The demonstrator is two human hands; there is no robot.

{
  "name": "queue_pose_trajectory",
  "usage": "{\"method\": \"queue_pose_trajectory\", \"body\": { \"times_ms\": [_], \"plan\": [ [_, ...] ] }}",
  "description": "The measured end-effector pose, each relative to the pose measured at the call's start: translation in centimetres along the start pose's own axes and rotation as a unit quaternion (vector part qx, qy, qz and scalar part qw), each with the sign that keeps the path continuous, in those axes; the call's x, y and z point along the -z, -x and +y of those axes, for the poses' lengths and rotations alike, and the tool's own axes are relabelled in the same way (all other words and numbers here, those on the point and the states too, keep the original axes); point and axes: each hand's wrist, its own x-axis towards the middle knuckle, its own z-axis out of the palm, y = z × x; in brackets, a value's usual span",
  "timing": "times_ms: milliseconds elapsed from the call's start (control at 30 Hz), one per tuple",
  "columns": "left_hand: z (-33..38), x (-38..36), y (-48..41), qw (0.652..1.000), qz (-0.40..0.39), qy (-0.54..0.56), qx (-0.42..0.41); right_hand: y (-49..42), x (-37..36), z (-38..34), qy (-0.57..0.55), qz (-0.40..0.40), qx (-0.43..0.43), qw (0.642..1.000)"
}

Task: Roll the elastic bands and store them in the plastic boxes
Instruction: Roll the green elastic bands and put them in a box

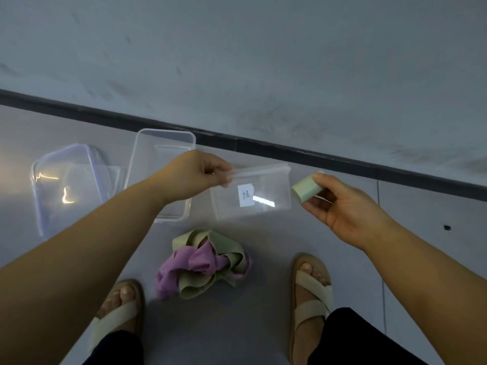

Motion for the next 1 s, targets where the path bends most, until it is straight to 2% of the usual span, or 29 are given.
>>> {"method": "queue_pose_trajectory", "body": {
  "times_ms": [100,200,367,533,667,767,900,933,1000],
  "plan": [
    [-0.1,-0.3,-0.4,1.000,0.027,-0.002,-0.001,-0.3,-0.6,0.2,0.000,-0.006,-0.007,1.000],
    [-1.3,-1.6,-0.7,0.997,0.040,-0.057,-0.024,-0.6,-1.1,0.7,0.024,0.002,-0.006,1.000],
    [-6.1,-7.2,-0.6,0.979,0.007,-0.184,-0.090,-0.9,-1.4,1.8,0.103,0.004,0.005,0.995],
    [-9.9,-10.8,-1.3,0.963,0.000,-0.257,-0.078,-2.0,-2.2,3.6,0.189,0.004,0.008,0.982],
    [-11.5,-12.6,-1.3,0.935,-0.022,-0.336,-0.106,-2.9,-2.8,5.4,0.277,-0.015,0.008,0.961],
    [-11.8,-12.7,-1.0,0.936,-0.009,-0.328,-0.130,-3.6,-3.1,6.6,0.317,-0.014,0.013,0.948],
    [-13.5,-12.9,-1.1,0.941,0.074,-0.264,-0.197,-4.7,-3.4,8.3,0.338,0.012,0.021,0.941],
    [-14.0,-12.9,-0.8,0.944,0.097,-0.247,-0.195,-5.0,-3.6,8.9,0.342,0.019,0.025,0.939],
    [-14.1,-12.4,-0.3,0.964,0.136,-0.182,-0.135,-5.6,-3.9,10.2,0.344,0.036,0.030,0.938]
  ]
}}
